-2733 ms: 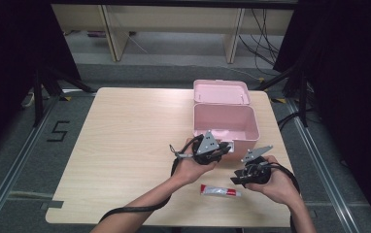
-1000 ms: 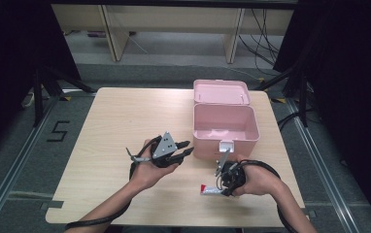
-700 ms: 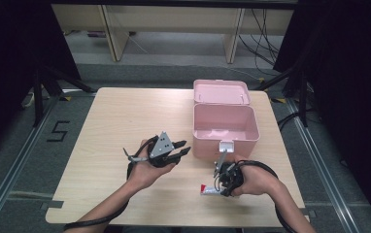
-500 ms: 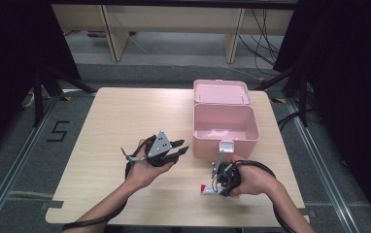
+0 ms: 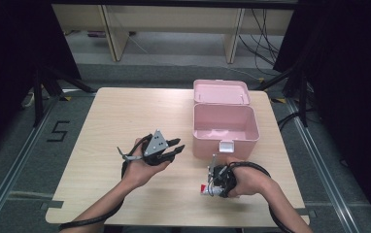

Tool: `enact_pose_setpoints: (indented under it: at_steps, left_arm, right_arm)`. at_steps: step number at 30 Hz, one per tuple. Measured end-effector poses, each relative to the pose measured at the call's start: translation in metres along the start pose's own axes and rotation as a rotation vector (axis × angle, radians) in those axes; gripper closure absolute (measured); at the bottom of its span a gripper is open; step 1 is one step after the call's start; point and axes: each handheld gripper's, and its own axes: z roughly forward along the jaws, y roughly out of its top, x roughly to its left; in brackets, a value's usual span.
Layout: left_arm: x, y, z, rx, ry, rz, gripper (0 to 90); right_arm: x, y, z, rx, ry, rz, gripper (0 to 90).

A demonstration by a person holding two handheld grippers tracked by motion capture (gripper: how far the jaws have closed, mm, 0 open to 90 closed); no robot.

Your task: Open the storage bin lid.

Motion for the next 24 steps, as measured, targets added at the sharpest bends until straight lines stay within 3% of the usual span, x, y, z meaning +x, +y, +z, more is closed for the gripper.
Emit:
enact_pose_setpoints:
  at_steps: [2,3,5,7,8,9,10,12,13,15,16,17,19,20,22,23,24]
  left_arm:
    - [0.0,0.0,0.0,0.002,-0.001,0.004,69.0]
    - [0.0,-0.001,0.0,0.003,0.0,-0.002,68.9]
    - [0.001,0.0,0.0,0.002,-0.001,0.004,68.9]
    - [0.001,0.0,-0.001,0.001,0.002,-0.004,68.8]
    - [0.001,0.0,-0.001,0.001,0.004,-0.004,68.9]
    - [0.002,0.0,-0.001,0.001,0.004,-0.003,68.8]
    - [0.002,0.0,-0.001,0.0,0.004,-0.004,68.8]
    - [0.002,-0.001,-0.001,0.0,0.005,-0.006,68.8]
    - [0.002,-0.001,-0.001,-0.001,0.005,-0.006,68.8]
    - [0.002,-0.001,-0.001,0.001,0.004,-0.003,68.7]
    - [0.002,-0.002,-0.001,0.0,0.002,-0.007,68.6]
    - [0.003,-0.002,-0.001,0.001,0.001,-0.01,68.5]
    - [0.004,-0.004,-0.001,0.003,0.002,-0.014,68.4]
    - [0.004,-0.004,-0.001,0.004,0.003,-0.015,68.4]
    - [0.005,-0.005,-0.001,0.005,0.003,-0.012,68.4]
    - [0.005,-0.005,-0.001,0.006,0.005,-0.02,68.4]
    - [0.006,-0.006,-0.002,0.006,0.007,-0.018,68.4]
  right_arm:
    - [0.001,0.001,0.001,0.008,0.005,0.01,67.7]
    - [0.0,0.001,0.002,0.005,-0.009,-0.017,68.3]
    - [0.001,0.003,0.002,0.021,-0.002,-0.01,68.6]
    - [0.0,0.003,0.003,0.019,-0.013,-0.046,68.9]
    - [0.0,0.004,0.003,0.025,-0.015,-0.043,69.1]
    - [0.004,0.004,0.002,0.043,-0.003,0.01,69.2]
    - [-0.003,0.006,0.004,0.005,-0.036,-0.12,69.3]
    - [0.002,0.007,0.003,0.039,-0.012,-0.048,69.7]
    - [0.002,0.007,0.005,0.038,-0.008,-0.047,69.8]
    - [0.002,0.009,0.004,0.06,-0.023,-0.057,70.1]
    - [0.0,0.009,0.005,0.041,-0.034,-0.101,70.2]
    - [-0.001,0.009,0.007,0.011,-0.02,-0.109,70.4]
    - [0.0,0.01,0.005,0.037,-0.03,-0.109,70.6]
    - [-0.001,0.011,0.005,0.04,-0.048,-0.149,70.9]
    - [-0.001,0.012,0.004,0.047,-0.052,-0.153,71.1]
    - [0.002,0.011,0.004,0.068,-0.039,-0.116,71.2]
    - [0.001,0.011,0.004,0.06,-0.038,-0.12,71.2]
